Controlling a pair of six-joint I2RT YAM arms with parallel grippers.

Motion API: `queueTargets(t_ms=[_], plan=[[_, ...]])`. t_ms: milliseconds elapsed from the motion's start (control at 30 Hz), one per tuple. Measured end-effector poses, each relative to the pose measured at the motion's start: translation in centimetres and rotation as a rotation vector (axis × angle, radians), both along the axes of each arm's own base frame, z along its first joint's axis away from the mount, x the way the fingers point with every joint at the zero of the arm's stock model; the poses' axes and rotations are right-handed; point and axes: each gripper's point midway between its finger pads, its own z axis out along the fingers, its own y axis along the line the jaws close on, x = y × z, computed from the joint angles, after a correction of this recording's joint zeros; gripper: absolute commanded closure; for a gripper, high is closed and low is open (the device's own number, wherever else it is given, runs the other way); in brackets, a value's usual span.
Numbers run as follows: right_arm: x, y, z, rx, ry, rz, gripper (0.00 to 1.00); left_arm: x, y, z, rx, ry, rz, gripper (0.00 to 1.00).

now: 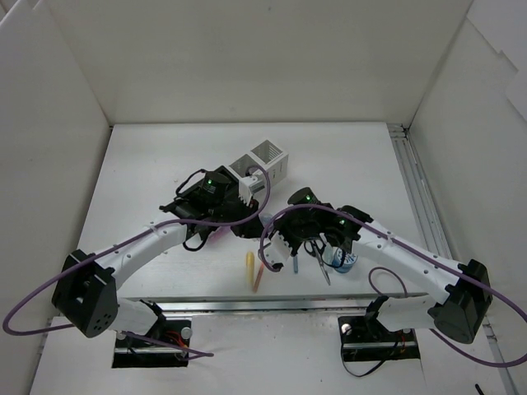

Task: Sort the stationery into containers
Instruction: Close the pen cap on the pen.

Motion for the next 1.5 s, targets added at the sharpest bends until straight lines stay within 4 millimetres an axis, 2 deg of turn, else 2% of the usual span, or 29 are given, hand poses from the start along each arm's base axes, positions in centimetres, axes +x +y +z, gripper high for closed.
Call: queueTargets(t_ms=[300,967,1033,1067,1133,1200,1300,1500], plan=[[0.8,-0.9,-0.5,-0.046,-0.01,-0.073,1.0,1.2,-1.1,-0.6,-0.047,0.06,-0.047,1.0],[1.3,-1.8,-0.6,-0.062,-0.009,-0.181,1.0,1.9,-2.3,-0.1,-0.092,0.117,-0.112,1.0],[1.4,-1.9,-0.5,-0.05,-0.001,-0.209,1.0,2.1,-2.3,-0.1,-0.088,0.111,-0.108,0.96],[1.5,-1.9,-0.4,-0.042,0.002,-0.224,1.0,2.2,-2.3,0.0,-0.087,0.104,-0.104,0.9],[1.4,-1.4,-0.2,-0.01,0.018,-0.229,1.0,2.5,-2.0,0.5,-0.077,0.069,-0.082,0.49],[1.1,-0.3,0.4,0.034,0.027,-0.224,1.0,3.5,-1.5,1.2,-0.059,-0.03,-0.05,0.01],[1.4,0.8,2.0,0.112,0.023,-0.22,1.0,4.5,0.1,2.6,-0.028,-0.13,0.018,0.01],[1.6,3.1,4.8,0.256,0.037,-0.184,1.0,3.7,2.3,7.2,-0.028,-0.323,0.075,0.01]])
